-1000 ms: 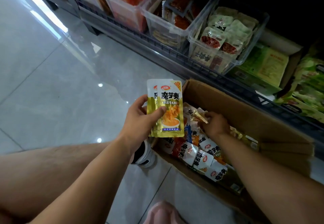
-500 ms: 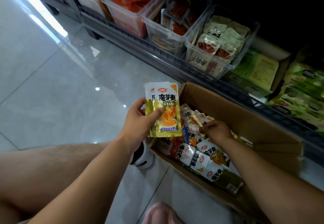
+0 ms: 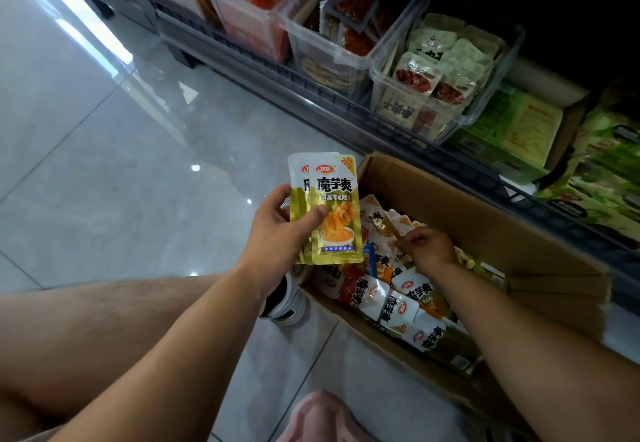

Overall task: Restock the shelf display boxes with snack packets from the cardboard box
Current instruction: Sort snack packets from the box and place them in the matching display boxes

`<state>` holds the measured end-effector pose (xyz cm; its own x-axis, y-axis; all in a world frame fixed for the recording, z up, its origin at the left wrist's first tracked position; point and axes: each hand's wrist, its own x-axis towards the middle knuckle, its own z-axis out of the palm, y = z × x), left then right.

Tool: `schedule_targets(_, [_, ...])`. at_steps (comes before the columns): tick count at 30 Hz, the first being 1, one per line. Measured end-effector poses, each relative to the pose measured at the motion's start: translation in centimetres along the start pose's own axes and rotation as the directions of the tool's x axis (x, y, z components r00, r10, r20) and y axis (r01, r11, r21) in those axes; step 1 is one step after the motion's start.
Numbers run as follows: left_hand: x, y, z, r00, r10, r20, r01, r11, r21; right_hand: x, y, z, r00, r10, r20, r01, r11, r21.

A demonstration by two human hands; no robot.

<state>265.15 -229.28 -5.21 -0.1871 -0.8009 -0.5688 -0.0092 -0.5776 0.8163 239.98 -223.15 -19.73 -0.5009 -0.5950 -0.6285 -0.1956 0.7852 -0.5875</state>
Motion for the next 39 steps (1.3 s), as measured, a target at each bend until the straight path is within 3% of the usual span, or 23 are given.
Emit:
schedule_targets(4, [0.0, 0.0, 0.0, 1.0, 0.003, -0.003, -0.003, 1.0, 0.015, -2.0, -1.3, -1.5, 0.998, -0.055, -0.034, 0.057, 0.996, 0.061])
schedule_targets(9, [-0.2, 0.2, -0.1, 1.0, -0.003, -0.027, 0.003, 1.0, 0.021, -7.7, -5.2, -4.2, 0.962, -0.247, -0.114, 0.252, 0.967, 0.029])
schedule_targets(12, [-0.4, 0.5, 0.2, 0.999, 0.001, -0.042, 0.0, 1.0, 0.022, -11.7, -7.9, -6.2, 0.951, -0.274, -0.141, 0.298, 0.936, 0.187])
schedule_targets(15, [-1.0, 1.0, 1.2, 1.0, 0.011, -0.01, -0.011, 1.0, 0.01, -14.8, -9.8, -7.6, 0.963, -0.265, -0.051, 0.262, 0.874, 0.41])
schedule_targets(17, [-1.9, 1.5, 2.4, 0.999, 0.006, 0.044, -0.004, 1.0, -0.03, -16.3, -10.3, -8.0, 0.965, -0.262, 0.02, 0.223, 0.859, 0.462])
schedule_targets(21, [-4.1, 2.7, 5.1, 0.984, -0.022, 0.178, 0.044, 0.992, -0.121, -18.7, -10.9, -9.2, 0.966, -0.252, 0.063, 0.213, 0.906, 0.366])
schedule_targets(24, [-5.8, 3.8, 7.0, 0.966, -0.025, 0.259, 0.052, 0.994, -0.097, -20.6, -11.4, -11.0, 0.963, -0.257, 0.075, 0.237, 0.948, 0.212])
schedule_targets(32, [-11.4, 8.3, 13.5, 0.897, 0.13, 0.421, -0.167, 0.985, 0.052, -25.4, -12.9, -19.9, 0.94, -0.341, 0.022, 0.334, 0.93, 0.153])
schedule_targets(39, [-16.1, 13.1, 21.5, 0.794, 0.342, 0.503, -0.476, 0.864, 0.165, -29.2, -12.6, -27.6, 0.888, -0.443, -0.12, 0.458, 0.841, 0.288])
